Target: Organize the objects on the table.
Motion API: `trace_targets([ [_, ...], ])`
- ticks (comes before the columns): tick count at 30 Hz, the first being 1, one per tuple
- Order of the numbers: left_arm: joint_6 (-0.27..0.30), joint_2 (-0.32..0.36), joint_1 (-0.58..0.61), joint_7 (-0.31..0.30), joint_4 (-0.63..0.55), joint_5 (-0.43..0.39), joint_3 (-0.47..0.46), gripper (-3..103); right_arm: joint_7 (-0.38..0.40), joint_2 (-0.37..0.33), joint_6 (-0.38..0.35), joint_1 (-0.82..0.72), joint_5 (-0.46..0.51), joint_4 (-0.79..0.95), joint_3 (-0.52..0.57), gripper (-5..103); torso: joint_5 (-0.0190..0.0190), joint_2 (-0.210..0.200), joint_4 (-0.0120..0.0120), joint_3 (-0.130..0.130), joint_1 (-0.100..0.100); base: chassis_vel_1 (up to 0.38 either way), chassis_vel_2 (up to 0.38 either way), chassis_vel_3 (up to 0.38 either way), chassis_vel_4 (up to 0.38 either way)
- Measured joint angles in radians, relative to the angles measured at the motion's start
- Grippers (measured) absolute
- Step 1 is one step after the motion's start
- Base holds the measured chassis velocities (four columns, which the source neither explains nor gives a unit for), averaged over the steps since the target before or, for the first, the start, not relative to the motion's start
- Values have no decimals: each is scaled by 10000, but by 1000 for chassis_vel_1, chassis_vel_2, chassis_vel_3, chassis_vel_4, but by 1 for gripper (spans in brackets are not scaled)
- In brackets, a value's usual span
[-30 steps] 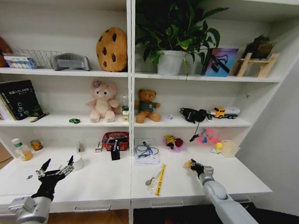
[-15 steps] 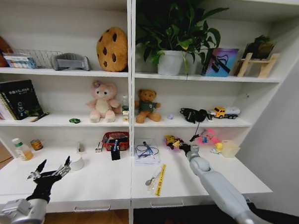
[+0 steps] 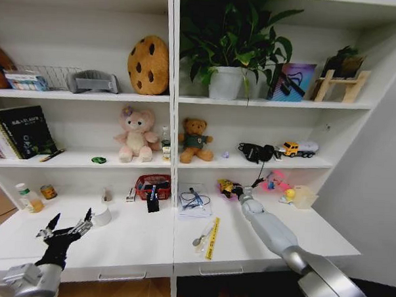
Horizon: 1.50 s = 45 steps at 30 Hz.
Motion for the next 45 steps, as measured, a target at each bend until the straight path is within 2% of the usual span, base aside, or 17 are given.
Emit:
trace_targets([
  [5, 13, 44, -68, -11, 73, -10, 29, 100, -19, 5, 43, 93, -75, -156, 60, -2, 1, 0, -1, 0, 0, 0, 0, 0, 0],
  [7, 13, 54, -77, -10, 98, -16, 34, 100, -23, -16, 44, 94, -96, -169, 93, 3, 2, 0, -2, 0, 0, 0, 0, 0, 0],
  [9, 13, 61, -92, -8, 138, -25, 38, 100, -22, -68, 44, 76, -117, -157, 174, 14, 1, 0, 0, 0, 0, 0, 0, 0, 0],
  [10, 13, 61, -92, -8, 138, -25, 38, 100, -22, -68, 44, 76, -117, -157, 174, 14, 1, 0, 0, 0, 0, 0, 0, 0, 0],
  [13, -3, 87, -95, 6, 148, -66, 21, 100, 25, -214, 0, -88, -120, 53, 300, 30, 2, 0, -2, 0, 0, 0, 0, 0, 0],
  [14, -3, 87, -95, 6, 148, -66, 21, 100, 25, -214, 0, -88, -120, 53, 300, 30, 2, 0, -2, 0, 0, 0, 0, 0, 0],
  [20, -37, 107, -32, 41, 79, -158, -101, 100, 116, -478, -168, -474, -112, 640, 517, 57, 3, 0, -1, 0, 0, 0, 0, 0, 0],
  [22, -41, 107, -20, 44, 61, -181, -135, 100, 120, -557, -211, -582, -102, 833, 568, 57, 3, 0, -1, 0, 0, 0, 0, 0, 0],
  [24, -45, 109, 0, 51, 19, -239, -210, 100, 100, -782, -317, -890, 1, 1400, 702, 68, 3, 0, -1, 0, 0, 0, 0, 0, 0],
  [25, -45, 109, 0, 51, 19, -239, -210, 100, 100, -782, -317, -890, 1, 1400, 702, 68, 3, 0, -1, 0, 0, 0, 0, 0, 0],
  [28, -46, 109, -8, 61, -45, -322, -309, 100, -120, -1231, -391, -1521, 213, 2537, 974, 84, 3, 0, -1, 0, 0, 0, 0, 0, 0],
  [31, -41, 112, -24, 60, -79, -359, -358, 100, -237, -1619, -366, -1967, 316, 3291, 1023, 95, 2, 0, -1, 0, 0, 0, 0, 0, 0],
  [37, -22, 112, -17, 58, -154, -381, -380, 100, -353, -2111, -332, -2846, 369, 4763, 1523, 100, 2, 1, -1, -1, -1, 0, 0, 0, 0],
  [39, 44, 108, -44, 39, -195, -368, -355, 100, -459, -2519, -288, -4029, 361, 6236, 2334, 100, 4, 1, 0, -1, 0, 0, 0, 0, 0],
  [40, 44, 108, -44, 39, -195, -368, -355, 100, -459, -2519, -288, -4029, 361, 6236, 2334, 100, 4, 1, 0, -1, 0, 0, 0, 0, 0],
  [42, 173, 129, -129, -22, -226, -435, -359, 100, -403, -2831, -290, -5399, 336, 7438, 3402, 100, 5, 1, -4, -1, -1, 0, 0, 0, 0],
  [45, 204, 180, -198, -36, -228, -480, -365, 100, -330, -3042, -203, -6104, 256, 8118, 3983, 100, 2, 2, -3, -1, -1, 0, 0, 0, 0],
])
